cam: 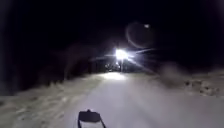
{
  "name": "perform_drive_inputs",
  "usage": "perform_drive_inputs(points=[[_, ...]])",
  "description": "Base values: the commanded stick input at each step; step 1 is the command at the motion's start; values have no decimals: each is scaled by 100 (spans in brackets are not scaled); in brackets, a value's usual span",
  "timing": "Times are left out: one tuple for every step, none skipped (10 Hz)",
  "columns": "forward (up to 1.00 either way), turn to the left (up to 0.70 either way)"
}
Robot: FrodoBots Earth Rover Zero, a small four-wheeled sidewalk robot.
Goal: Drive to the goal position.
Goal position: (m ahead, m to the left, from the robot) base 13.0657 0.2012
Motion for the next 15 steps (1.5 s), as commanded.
perform_drive_inputs(points=[[100, 27], [100, 17], [100, 3], [100, 3], [100, 3], [100, 3], [100, 3], [100, 3], [100, 3], [100, 11], [100, 19], [100, 21], [100, 7], [100, 5], [100, 3]])
